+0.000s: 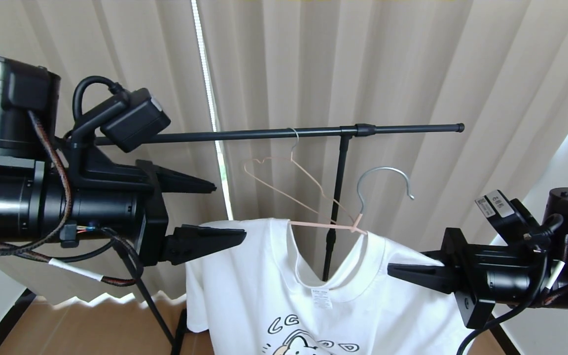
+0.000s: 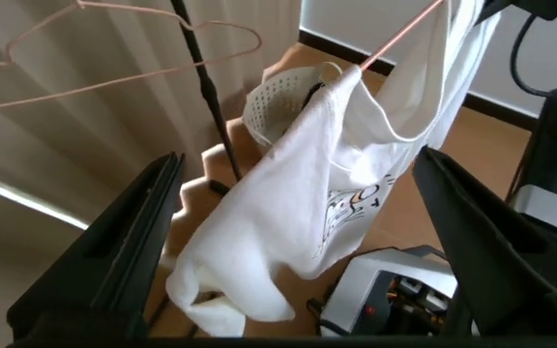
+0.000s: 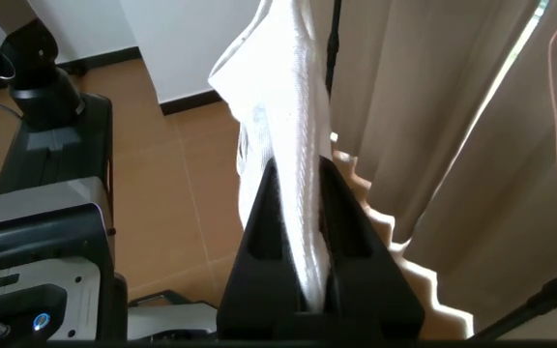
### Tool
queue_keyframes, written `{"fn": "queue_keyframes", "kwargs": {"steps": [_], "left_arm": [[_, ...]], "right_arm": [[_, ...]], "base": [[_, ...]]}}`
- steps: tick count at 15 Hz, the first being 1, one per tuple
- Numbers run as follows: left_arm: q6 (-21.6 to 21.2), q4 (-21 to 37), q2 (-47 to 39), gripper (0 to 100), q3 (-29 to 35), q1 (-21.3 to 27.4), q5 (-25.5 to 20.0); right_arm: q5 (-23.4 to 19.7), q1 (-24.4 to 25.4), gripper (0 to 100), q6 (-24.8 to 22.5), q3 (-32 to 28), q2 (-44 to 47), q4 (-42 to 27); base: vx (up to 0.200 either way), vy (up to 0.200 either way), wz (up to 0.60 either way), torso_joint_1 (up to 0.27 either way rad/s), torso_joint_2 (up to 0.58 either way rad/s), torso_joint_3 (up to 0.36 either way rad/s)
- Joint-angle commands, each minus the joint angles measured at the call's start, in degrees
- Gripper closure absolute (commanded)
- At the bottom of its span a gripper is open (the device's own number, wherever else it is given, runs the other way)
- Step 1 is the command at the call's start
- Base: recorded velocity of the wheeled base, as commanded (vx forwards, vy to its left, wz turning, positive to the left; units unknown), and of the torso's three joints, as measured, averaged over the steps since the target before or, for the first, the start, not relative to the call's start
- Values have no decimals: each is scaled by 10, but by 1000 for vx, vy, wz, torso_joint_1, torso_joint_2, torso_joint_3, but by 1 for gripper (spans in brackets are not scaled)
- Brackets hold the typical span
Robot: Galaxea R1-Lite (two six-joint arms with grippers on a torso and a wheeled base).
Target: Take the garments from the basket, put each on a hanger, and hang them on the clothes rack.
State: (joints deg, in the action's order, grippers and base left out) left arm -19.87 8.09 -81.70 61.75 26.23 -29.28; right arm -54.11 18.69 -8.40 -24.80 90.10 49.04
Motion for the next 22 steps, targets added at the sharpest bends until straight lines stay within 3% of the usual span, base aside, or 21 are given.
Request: {"fn": "queue_keyframes", "kwargs": {"steps": [1,4,6,8,22], "left_arm": [[-69,116,-70,0,129,-4,-65],[-142,211,-109,0,201,-4,-82],[-215,286,-141,0,256,0,-126],[-235,319,-168,0,286,4,-140],[-281,314,-195,0,243,39,-140]], "right_arm": [[-1,3,100,-1,4,1,0],[-2,6,100,-1,5,-1,0],[-2,10,100,-2,8,-4,0],[-6,14,100,-2,14,-5,11],[-9,46,100,-1,28,-23,35]], "base": [[0,0,0,0,0,0],[0,0,0,0,0,0],[0,0,0,0,0,0],[0,0,0,0,0,0],[0,0,0,0,0,0]]}}
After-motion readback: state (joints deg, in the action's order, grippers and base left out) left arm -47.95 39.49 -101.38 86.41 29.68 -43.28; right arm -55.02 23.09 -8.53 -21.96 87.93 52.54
